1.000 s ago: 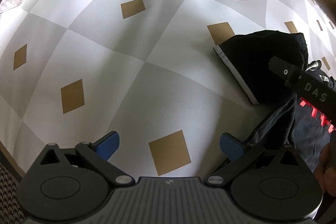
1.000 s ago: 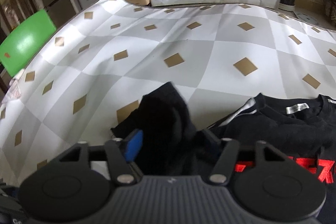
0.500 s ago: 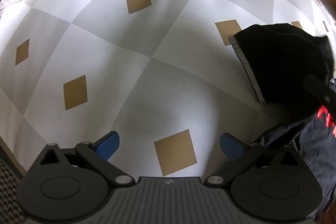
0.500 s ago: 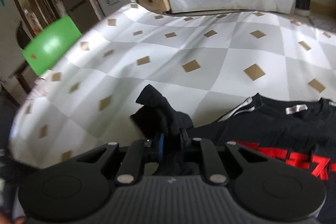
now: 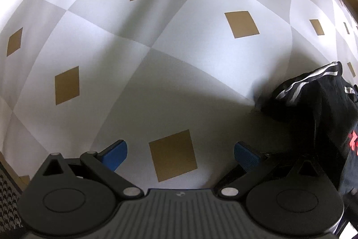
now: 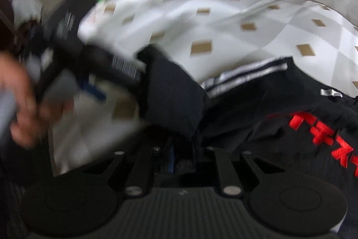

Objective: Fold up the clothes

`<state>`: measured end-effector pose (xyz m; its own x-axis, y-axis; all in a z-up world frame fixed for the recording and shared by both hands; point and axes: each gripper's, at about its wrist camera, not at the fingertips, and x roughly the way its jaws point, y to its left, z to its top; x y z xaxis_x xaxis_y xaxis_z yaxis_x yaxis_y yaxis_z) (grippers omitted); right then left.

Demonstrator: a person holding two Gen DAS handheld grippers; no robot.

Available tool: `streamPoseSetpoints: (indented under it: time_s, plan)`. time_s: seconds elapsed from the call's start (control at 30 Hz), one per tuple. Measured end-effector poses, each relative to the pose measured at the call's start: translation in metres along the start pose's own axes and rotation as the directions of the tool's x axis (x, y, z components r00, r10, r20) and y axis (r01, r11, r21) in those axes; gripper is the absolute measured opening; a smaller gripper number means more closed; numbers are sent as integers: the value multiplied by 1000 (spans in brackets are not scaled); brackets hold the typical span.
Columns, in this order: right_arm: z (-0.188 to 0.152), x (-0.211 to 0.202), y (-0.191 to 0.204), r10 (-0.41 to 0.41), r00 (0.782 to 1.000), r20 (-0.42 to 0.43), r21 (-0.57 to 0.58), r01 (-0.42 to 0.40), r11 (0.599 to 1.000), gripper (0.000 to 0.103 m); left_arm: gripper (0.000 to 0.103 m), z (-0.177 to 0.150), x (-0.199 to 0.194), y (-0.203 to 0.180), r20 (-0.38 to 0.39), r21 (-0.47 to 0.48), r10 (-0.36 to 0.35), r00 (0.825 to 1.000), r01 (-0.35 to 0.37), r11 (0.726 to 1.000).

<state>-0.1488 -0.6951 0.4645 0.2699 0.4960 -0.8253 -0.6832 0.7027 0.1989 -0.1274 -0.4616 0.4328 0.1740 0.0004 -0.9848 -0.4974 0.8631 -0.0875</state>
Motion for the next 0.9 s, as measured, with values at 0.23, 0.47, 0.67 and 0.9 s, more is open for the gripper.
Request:
streamPoseSetpoints:
  time_s: [0.23, 0.47, 0.67, 0.9]
  plan:
    - [6, -13, -2, 17, 1000, -24, -58, -18, 998, 42, 102, -2, 2, -3, -2, 13, 21, 1000, -21, 1000]
    - [24, -33, -21, 42, 998, 53, 25, -43, 999, 49, 102, 1, -2, 5, 19, -25, 35, 999, -35, 999]
    - [37, -49, -29, 161, 982, 103, 48, -166, 985, 52, 103, 2, -5, 10, 31, -49, 96, 995, -95, 994]
    - [49, -49, -29, 125, 979, 160, 82, -140, 987, 60, 103, 5, -16, 32, 83, -150, 198, 977, -184, 971]
